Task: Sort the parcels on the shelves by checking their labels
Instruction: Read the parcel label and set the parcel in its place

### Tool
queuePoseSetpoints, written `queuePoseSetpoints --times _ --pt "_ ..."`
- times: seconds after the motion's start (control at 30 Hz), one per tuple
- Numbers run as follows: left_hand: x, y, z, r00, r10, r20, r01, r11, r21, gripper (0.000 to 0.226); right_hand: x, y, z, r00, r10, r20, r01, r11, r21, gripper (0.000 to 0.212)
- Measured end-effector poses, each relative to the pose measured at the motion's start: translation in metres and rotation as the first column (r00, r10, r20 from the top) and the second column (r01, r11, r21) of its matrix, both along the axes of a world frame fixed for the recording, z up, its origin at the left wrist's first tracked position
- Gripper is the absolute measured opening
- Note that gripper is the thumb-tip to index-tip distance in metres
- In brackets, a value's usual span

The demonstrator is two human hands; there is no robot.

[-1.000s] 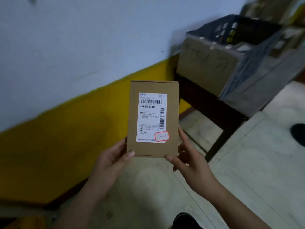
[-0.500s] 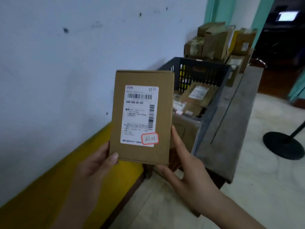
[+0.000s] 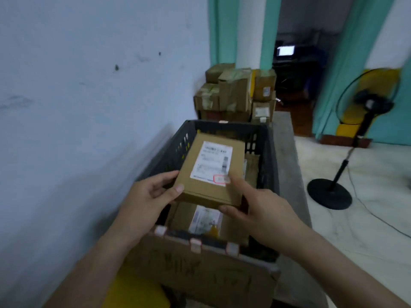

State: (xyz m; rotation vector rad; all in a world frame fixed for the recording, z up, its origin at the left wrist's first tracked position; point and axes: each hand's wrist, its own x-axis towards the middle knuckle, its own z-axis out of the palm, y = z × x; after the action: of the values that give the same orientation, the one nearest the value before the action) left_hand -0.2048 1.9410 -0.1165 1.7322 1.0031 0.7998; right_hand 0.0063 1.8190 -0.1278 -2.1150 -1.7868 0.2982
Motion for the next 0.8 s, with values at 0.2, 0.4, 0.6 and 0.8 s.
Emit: queuePoseSetpoints --times 0.2,0.4,0.6,0.8 --pt "0.068 0.117 -0.03 0.967 -0.205 -0.151 0.177 0.968 -0.177 0.03 0.031 0.07 -0.008 0.965 -0.143 0.221 0.168 0.981 -0.101 0.055" --pt "0.127 0.166 -0.057 0.906 -0.333 -0.263 0.257 0.923 -0.286 0.026 0.07 0.123 -0.028 0.882 -0.118 0.456 0.23 0.953 -0.198 0.044" --pt "0.179 0.178 -0.095 0.795 -0.416 -0.442 0.344 0.909 -0.236 0.027 0.098 0.149 -0.052 0.715 -0.029 0.699 0.331 0.894 -0.301 0.034" --pt "0.208 0.182 -0.111 0.773 -0.345 -0.532 0.336 0.935 -0.116 0.029 0.105 0.167 -0.066 0.68 0.044 0.732 0.338 0.867 -0.366 0.032"
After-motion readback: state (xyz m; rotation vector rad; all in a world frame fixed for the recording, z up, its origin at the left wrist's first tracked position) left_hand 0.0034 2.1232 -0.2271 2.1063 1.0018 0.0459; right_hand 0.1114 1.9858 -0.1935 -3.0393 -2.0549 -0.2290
